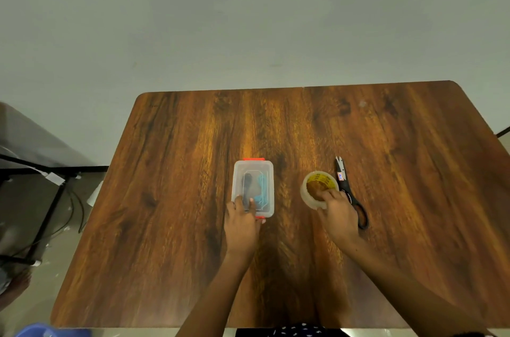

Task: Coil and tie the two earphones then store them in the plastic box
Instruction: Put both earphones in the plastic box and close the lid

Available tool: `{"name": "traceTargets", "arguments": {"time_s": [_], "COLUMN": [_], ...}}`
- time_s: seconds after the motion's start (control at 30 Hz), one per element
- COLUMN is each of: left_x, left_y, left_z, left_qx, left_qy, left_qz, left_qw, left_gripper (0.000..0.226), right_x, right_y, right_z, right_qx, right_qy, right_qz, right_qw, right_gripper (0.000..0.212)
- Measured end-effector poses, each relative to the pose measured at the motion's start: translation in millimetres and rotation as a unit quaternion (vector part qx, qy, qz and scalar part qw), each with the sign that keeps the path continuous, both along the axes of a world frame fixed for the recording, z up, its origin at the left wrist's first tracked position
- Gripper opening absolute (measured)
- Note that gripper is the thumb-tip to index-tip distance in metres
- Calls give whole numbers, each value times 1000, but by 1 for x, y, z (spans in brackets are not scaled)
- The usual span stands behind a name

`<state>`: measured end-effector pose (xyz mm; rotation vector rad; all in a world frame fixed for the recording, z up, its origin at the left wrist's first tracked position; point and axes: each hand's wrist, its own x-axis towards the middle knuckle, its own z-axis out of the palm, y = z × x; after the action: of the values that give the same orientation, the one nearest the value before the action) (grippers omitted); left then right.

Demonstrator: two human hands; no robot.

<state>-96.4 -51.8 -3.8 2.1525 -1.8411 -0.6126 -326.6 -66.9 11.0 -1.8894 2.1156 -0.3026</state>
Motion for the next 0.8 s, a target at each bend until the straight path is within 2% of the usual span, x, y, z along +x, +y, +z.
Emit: {"name": "traceTargets", "arguments": {"time_s": [0.07, 0.2, 0.33, 0.6, 0.73, 0.8], "left_x": [0, -1, -5, -5, -6, -8], "left_y": [-2, -5, -3, 0, -1, -3], "left_z": [-7, -8, -4, 4, 18, 23], "left_qx": [4, 4, 4, -17, 6, 17], "left_qy": [-13, 41, 51, -54, -23, -6], "left_qz": [-5, 28, 44, -40, -28, -20], "left_qw": [1000, 999, 998, 998, 999, 1000], "left_gripper": [59, 50, 52, 57, 60, 61], "right_x": [-2, 1, 17, 27, 19, 12], "right_y": [0, 0, -10, -6, 4, 8], "right_z": [-3, -5, -3, -10, -14, -17], "right_qx": [18, 12, 14, -27, -62, -69], "right_qy": [7, -1, -9, -59, -106, -106], "right_qz": [4, 13, 45, 92, 60, 36], "right_qw": [1000, 1000, 999, 994, 991, 991], "right_gripper": [33, 38, 35, 31, 38, 31]}}
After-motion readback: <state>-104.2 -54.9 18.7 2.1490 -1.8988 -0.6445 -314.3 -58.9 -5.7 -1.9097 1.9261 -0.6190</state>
